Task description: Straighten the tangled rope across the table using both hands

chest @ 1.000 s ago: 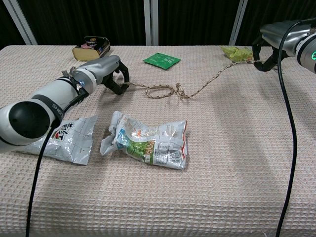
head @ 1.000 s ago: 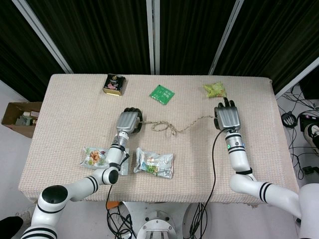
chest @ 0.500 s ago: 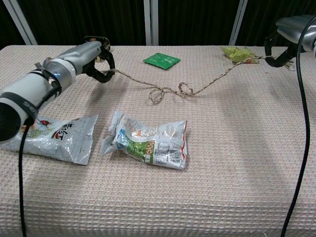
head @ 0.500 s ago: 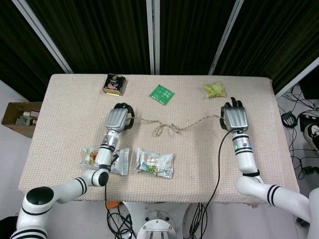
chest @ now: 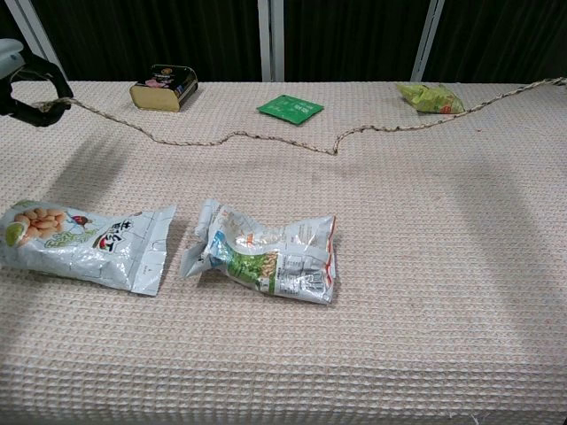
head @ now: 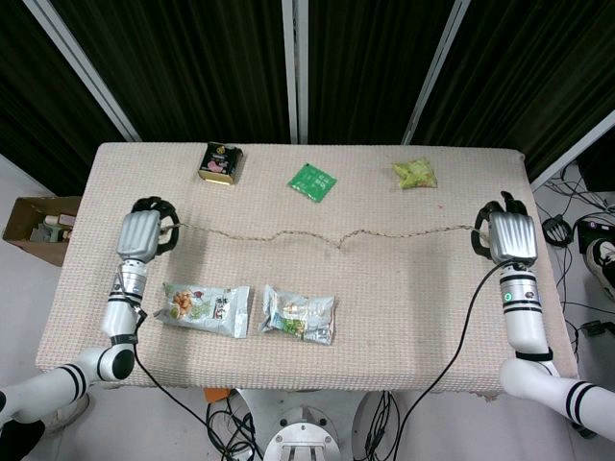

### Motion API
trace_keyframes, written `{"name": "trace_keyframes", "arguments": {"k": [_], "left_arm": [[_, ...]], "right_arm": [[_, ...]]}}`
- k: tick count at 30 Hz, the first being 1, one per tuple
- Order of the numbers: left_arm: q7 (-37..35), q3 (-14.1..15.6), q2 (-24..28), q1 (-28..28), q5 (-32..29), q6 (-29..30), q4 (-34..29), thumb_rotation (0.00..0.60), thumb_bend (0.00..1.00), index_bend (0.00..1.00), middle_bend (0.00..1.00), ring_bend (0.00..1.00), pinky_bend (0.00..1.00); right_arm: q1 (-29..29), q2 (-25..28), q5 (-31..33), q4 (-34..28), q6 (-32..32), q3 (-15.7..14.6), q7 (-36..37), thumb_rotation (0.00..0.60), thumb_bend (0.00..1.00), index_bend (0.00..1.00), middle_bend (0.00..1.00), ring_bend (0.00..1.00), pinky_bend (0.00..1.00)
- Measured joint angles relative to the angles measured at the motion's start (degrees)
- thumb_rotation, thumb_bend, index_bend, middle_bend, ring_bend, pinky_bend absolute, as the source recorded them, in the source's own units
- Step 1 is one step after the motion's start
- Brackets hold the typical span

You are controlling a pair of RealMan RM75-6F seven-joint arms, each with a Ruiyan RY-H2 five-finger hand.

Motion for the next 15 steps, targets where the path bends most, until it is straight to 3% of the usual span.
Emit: {"name": "trace_keyframes", "arguments": {"k": [15], "left_arm": [[-3.8, -0.8, -4.5, 0.3, -3.9, -7.4, 12.3, 0.6, 0.6, 0.65, 0.32, 0.17, 0.15]], "right_arm": [[-0.2, -5.8, 2.0, 11.7, -4.4, -1.2, -0.4, 0.6, 0.48, 0.66, 0.35, 0.08, 0.21]]}}
